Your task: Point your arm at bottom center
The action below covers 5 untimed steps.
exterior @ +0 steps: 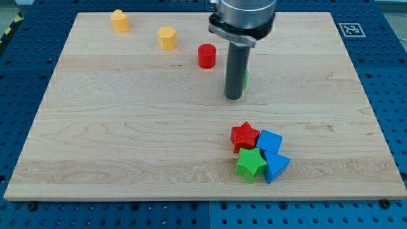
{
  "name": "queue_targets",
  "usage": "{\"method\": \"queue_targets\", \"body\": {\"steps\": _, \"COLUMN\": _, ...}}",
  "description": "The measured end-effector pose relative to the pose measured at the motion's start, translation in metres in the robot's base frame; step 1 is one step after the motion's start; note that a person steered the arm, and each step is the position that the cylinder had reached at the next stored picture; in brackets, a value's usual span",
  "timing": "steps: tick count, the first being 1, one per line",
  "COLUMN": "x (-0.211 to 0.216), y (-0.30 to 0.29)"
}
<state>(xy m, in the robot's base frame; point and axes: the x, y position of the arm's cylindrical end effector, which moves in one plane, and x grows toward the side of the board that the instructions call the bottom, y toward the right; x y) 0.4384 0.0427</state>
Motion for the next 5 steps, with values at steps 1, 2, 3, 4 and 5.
{"method": "queue_targets", "body": {"steps": 1, "x": 0.006, "y": 0.005}}
{"method": "queue_targets", "body": {"steps": 2, "x": 0.018, "y": -0.038}}
{"method": "queue_targets", "body": {"steps": 3, "x": 0.044, "y": -0.088}}
{"method": "queue_targets", "body": {"steps": 4, "x": 0.107, "y": -0.084}}
{"method": "queue_targets", "body": {"steps": 5, "x": 0.159, "y": -0.049}}
